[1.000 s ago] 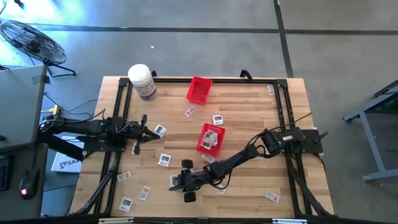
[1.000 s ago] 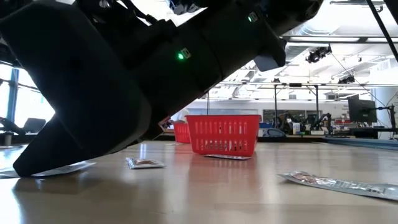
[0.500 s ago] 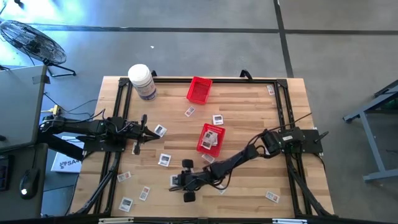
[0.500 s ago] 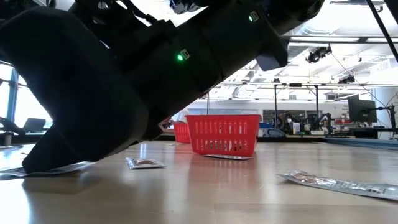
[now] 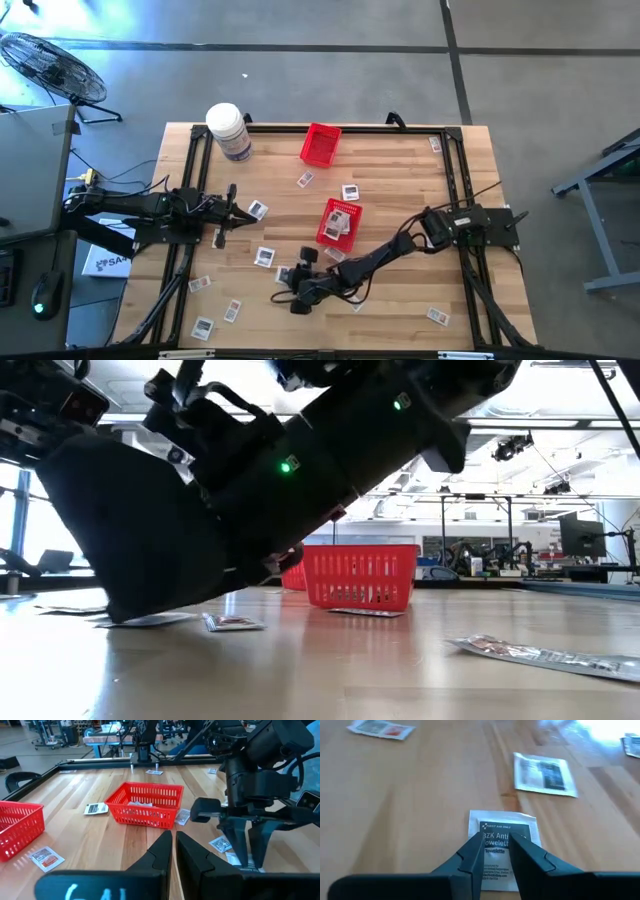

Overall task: Pick & Place First Aid Supplies
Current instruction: Put the white towelette pack into the bottom red bin

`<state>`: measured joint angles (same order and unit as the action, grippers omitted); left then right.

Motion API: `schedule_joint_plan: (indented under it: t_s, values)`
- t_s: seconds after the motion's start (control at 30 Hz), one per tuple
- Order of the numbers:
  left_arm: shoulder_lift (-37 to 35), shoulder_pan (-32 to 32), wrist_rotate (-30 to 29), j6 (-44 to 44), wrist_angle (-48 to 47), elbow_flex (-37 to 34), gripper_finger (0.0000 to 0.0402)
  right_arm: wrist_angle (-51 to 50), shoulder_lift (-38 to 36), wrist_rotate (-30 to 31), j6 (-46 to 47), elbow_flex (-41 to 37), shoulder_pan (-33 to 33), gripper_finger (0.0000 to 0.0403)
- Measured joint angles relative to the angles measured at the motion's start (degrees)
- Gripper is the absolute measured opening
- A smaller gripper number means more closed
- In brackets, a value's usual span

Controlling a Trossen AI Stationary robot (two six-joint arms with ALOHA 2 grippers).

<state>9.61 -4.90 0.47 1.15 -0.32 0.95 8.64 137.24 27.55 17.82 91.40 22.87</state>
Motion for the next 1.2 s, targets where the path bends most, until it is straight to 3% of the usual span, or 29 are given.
schedule_joint_plan:
  t_s: [0.2,0.4,0.53,1.2]
  values:
    - [0.02,0.01,0.00,0.00,0.00,0.00,0.0021,1.29,-4.17,0.04,-0.64,0.28,0.13,0.0107]
    - [0.02,0.01,0.00,0.00,0.00,0.00,0.0021,-1.95,-4.45,-7.42,-2.92,0.21,0.17,0.0119]
    - [0.02,0.00,0.00,0.00,0.00,0.00,0.0021,-7.23,-4.16,-5.82,-2.41,0.17,0.31,0.0115]
    - [0.00,0.01,0.00,0.00,0.00,0.00,0.0021,-6.53,-1.41,-8.00,-2.47,0.48,-0.18,0.0114]
